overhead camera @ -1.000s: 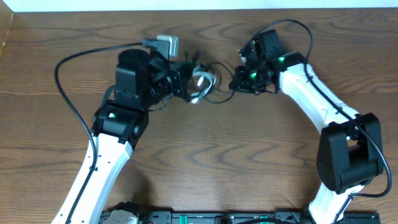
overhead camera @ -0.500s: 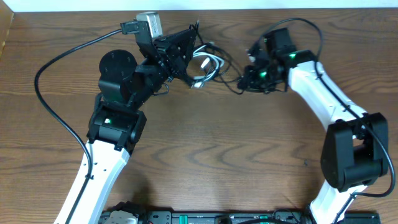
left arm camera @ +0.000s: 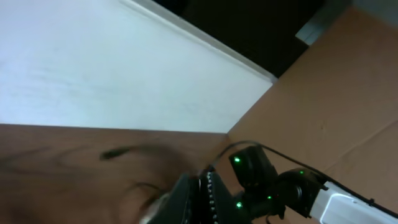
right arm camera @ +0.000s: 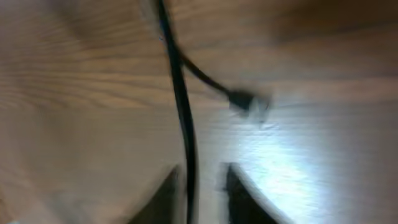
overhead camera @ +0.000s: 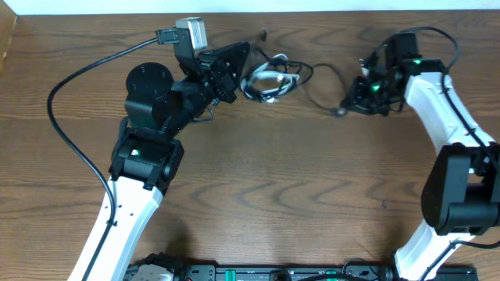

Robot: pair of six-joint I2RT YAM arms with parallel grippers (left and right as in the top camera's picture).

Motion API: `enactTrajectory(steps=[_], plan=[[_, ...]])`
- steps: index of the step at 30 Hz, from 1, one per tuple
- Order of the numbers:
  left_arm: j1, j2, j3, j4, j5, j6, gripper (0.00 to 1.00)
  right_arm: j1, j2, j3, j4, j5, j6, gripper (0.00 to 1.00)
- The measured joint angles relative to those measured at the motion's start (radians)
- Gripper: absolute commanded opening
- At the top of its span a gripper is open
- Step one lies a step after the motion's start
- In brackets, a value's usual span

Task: Untangle cables
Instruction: 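Release the coil onto the table and open both grippers, then lower the left gripper onto the coil and grasp it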

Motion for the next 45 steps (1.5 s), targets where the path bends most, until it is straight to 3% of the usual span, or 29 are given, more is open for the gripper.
enactTrajectory(steps=[5,12,20,27,32,37,40,45], plan=[[0.001,-0.012,0.008,-0.122,0.01,0.004,0.08,-0.048,0.0,0.0,0.008,-0.206,-0.206,0.58],[0.001,0.021,0.008,-0.225,0.076,0.029,0.07,0.027,0.0,0.0,0.101,-0.397,-0.296,0.6],[0.001,0.084,0.01,-0.388,0.106,0.087,0.07,0.023,0.0,0.0,0.091,-0.259,-0.162,0.6],[-0.005,0.22,0.01,-0.448,0.113,0.103,0.07,0.003,-0.005,0.0,0.027,-0.186,-0.161,0.6],[-0.076,0.295,0.01,-0.47,0.124,0.188,0.08,0.003,-0.051,0.0,-0.008,-0.114,-0.166,0.64],[-0.182,0.377,0.01,-0.469,0.087,0.261,0.08,-0.002,-0.12,0.0,-0.063,-0.036,-0.171,0.67],[-0.228,0.442,0.01,-0.43,0.006,0.279,0.17,-0.012,-0.134,0.001,-0.1,0.0,-0.174,0.68],[-0.285,0.574,0.012,-0.318,-0.081,0.296,0.21,-0.017,-0.134,0.001,-0.119,0.029,-0.174,0.72]])
